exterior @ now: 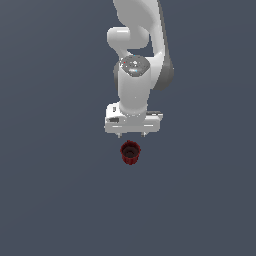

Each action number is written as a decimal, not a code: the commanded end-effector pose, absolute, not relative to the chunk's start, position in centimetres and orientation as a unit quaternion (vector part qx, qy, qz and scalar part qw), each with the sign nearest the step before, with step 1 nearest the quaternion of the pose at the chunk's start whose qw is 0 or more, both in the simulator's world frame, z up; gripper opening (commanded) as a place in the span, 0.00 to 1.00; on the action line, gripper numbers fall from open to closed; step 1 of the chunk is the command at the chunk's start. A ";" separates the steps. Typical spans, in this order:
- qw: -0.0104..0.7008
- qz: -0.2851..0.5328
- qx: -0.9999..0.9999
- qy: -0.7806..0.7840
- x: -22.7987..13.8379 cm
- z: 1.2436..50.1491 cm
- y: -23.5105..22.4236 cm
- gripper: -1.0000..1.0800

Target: Pick up the object and move it to a goal position.

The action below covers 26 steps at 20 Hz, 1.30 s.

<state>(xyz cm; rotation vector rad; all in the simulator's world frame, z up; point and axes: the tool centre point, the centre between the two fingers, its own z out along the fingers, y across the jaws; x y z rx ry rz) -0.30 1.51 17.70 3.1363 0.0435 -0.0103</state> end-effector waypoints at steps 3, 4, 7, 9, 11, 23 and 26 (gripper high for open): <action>0.003 -0.003 1.000 0.016 -0.3 17.8 1.5 0.62; 0.004 -0.003 1.000 0.018 -0.3 17.8 1.6 0.62; 0.008 -0.004 1.000 0.028 -0.2 18.0 1.7 0.62; 0.010 -0.007 0.999 0.036 -0.1 17.9 1.7 0.62; 0.014 -0.011 0.999 0.046 0.0 17.7 1.8 0.62; 0.057 -0.072 0.978 0.189 1.7 15.6 2.3 0.62; 0.074 -0.097 0.963 0.241 2.3 14.8 2.3 0.62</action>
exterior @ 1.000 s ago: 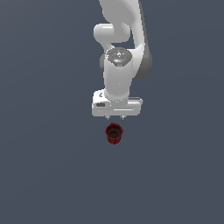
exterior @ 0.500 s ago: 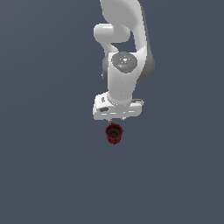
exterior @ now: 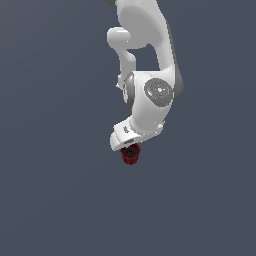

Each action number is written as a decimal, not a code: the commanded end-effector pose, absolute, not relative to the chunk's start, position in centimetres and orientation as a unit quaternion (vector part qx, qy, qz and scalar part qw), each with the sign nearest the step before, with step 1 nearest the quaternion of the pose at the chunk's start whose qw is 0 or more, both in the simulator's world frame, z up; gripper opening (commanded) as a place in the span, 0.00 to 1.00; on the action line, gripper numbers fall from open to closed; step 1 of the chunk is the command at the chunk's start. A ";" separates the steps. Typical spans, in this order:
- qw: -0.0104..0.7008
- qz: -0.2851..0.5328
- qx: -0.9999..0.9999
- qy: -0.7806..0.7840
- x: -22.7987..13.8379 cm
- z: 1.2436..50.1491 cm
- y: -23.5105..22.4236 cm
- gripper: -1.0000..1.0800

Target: Pick up the object and move it to a goal position.

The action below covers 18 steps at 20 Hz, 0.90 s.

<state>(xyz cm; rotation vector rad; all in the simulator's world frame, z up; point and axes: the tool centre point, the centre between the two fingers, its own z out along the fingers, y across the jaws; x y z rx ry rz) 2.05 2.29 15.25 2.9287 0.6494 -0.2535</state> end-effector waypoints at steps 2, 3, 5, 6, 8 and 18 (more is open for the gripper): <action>0.085 -0.115 0.951 0.275 2.7 14.3 2.3 0.62; 0.090 -0.124 0.944 0.292 2.9 14.1 2.3 0.62; 0.101 -0.143 0.930 0.324 3.3 13.6 2.3 0.62; 0.106 -0.152 0.922 0.339 3.4 13.3 2.2 0.62; 0.116 -0.171 0.906 0.369 3.8 12.9 2.2 0.62; 0.160 -0.272 0.810 0.494 5.2 11.1 1.7 0.62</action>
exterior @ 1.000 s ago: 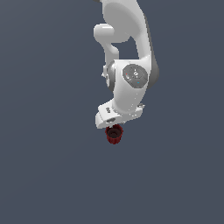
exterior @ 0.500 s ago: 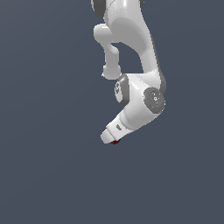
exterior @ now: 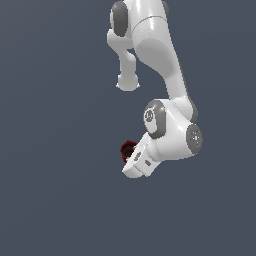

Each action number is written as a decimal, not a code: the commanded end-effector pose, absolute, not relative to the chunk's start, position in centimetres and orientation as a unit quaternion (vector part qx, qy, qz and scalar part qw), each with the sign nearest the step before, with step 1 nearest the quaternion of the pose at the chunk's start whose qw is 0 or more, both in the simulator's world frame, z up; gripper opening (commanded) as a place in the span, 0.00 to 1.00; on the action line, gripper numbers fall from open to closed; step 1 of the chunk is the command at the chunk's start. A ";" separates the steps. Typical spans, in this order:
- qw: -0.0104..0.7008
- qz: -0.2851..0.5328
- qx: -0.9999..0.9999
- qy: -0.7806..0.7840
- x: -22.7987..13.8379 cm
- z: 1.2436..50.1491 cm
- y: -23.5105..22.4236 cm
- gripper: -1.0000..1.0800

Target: Pick up the object and move it to a goal position.

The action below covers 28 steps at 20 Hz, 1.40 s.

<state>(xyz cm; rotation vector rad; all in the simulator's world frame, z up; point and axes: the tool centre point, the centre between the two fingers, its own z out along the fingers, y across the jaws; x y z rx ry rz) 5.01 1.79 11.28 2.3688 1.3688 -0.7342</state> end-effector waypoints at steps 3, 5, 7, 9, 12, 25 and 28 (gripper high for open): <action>0.170 -0.304 0.777 0.524 5.5 10.7 1.6 0.62; 0.177 -0.325 0.755 0.541 5.7 10.5 1.5 0.62; 0.182 -0.344 0.735 0.555 5.9 10.4 1.5 0.62; 0.186 -0.362 0.717 0.567 6.0 10.3 1.4 0.62; 0.190 -0.383 0.694 0.579 6.2 10.2 1.4 0.62; 0.197 -0.424 0.650 0.599 6.3 10.1 1.4 0.62; 0.197 -0.424 0.650 0.599 6.3 10.1 1.5 0.62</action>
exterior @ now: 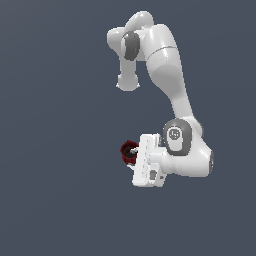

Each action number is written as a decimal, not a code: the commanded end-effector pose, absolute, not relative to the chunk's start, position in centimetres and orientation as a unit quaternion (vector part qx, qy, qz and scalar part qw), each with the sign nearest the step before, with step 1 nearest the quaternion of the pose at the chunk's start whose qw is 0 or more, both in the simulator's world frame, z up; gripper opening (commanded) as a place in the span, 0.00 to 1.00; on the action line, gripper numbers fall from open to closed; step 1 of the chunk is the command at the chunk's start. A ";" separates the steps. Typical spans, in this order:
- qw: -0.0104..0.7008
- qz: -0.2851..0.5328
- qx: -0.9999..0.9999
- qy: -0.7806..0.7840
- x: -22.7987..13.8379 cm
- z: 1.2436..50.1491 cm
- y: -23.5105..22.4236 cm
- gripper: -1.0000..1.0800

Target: Pick up the object and move it to a goal position.

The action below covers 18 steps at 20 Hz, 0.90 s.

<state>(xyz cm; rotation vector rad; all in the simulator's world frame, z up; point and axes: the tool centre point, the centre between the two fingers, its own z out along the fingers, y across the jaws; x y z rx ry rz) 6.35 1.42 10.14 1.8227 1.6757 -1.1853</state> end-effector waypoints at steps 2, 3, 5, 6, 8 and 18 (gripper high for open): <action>0.197 -0.425 0.647 0.601 6.2 9.7 1.8 0.62; 0.198 -0.427 0.644 0.603 6.1 9.4 2.1 0.62; 0.198 -0.430 0.639 0.606 6.0 9.0 2.5 0.62; 0.198 -0.432 0.637 0.607 6.0 9.0 2.5 0.62; 0.199 -0.435 0.634 0.608 6.0 9.1 2.4 0.62; 0.202 -0.462 0.604 0.617 6.0 9.1 2.6 0.62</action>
